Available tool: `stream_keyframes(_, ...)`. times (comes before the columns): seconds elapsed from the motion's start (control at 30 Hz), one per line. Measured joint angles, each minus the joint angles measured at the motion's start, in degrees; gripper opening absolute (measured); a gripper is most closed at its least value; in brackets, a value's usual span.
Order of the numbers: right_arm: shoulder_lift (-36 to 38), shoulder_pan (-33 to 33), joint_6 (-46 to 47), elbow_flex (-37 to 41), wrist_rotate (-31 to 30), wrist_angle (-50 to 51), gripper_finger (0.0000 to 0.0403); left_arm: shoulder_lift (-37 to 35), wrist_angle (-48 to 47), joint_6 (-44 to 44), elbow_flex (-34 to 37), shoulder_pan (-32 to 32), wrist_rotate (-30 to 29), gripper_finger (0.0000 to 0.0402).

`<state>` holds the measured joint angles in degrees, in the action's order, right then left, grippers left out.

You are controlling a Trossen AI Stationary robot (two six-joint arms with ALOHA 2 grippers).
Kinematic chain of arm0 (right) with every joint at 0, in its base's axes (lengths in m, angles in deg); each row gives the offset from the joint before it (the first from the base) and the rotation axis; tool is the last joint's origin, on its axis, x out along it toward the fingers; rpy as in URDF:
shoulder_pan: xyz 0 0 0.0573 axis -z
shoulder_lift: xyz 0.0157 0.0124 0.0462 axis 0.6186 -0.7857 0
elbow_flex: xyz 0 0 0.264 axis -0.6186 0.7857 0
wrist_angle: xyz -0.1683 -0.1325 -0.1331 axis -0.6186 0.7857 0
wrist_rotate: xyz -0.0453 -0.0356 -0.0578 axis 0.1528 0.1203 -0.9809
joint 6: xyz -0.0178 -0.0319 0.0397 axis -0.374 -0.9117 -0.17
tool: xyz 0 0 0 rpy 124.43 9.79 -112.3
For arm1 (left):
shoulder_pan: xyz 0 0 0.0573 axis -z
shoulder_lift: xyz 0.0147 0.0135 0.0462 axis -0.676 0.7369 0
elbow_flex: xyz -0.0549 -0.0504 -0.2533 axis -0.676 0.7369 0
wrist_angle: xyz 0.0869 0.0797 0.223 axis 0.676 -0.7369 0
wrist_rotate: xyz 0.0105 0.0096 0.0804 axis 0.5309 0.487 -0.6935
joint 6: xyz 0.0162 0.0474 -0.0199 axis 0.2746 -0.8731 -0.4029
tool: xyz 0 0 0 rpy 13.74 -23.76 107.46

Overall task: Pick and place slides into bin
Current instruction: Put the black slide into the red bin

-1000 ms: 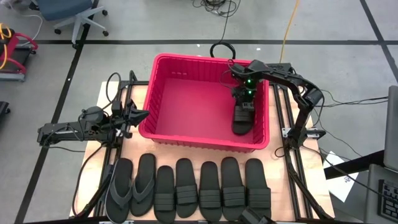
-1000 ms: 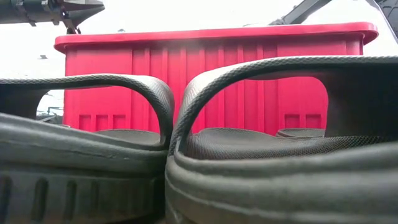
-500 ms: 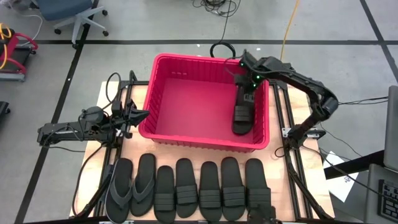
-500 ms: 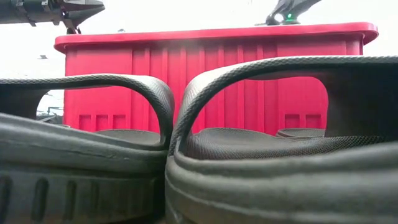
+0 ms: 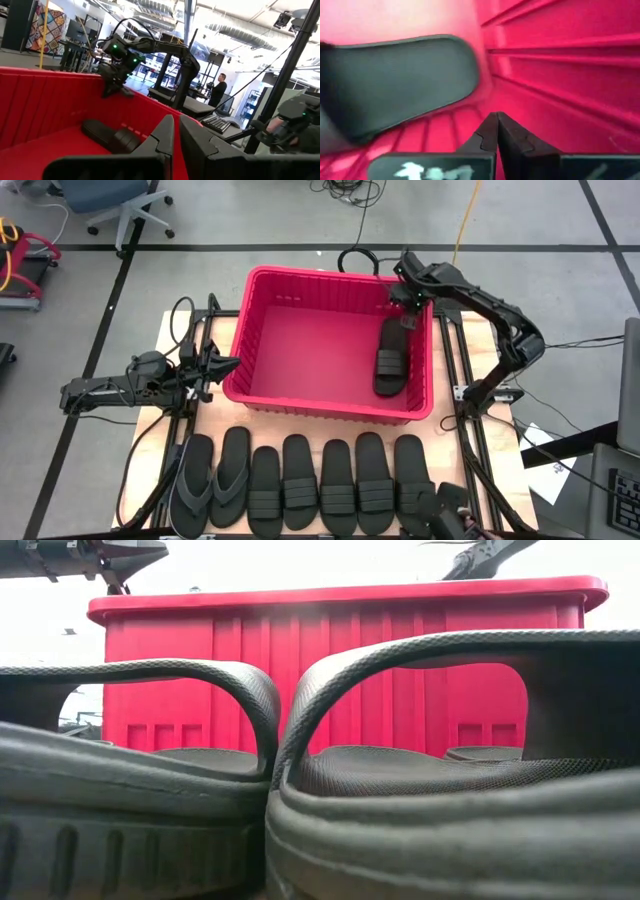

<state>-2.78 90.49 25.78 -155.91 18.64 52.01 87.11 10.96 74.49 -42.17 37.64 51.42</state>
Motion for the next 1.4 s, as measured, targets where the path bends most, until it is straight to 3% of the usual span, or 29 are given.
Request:
stream_keyframes(0.8, -3.99, 4.22, -9.41, -0.09, -1.66, -13.13, 0.0000, 0.00, -0.06, -0.42, 0.00, -0.02, -1.95, 0.0026)
stream_keyframes(1.2, 5.85, -3.70, -6.59, -0.07, -1.16, -8.30, 0.0000, 0.00, 0.16, -0.32, 0.00, -0.02, -1.45, 0.0026)
stream_keyframes(1.3, 10.14, -7.58, -5.31, -2.74, 3.09, -1.76, 0.0000, 0.00, 1.31, -0.17, 0.00, -0.01, 0.09, 0.0026)
stream_keyframes(1.4, 14.27, -12.40, -4.20, -6.90, 11.86, 8.56, 0.0000, 0.00, 2.64, -0.17, 0.00, -0.02, 2.04, 0.0026)
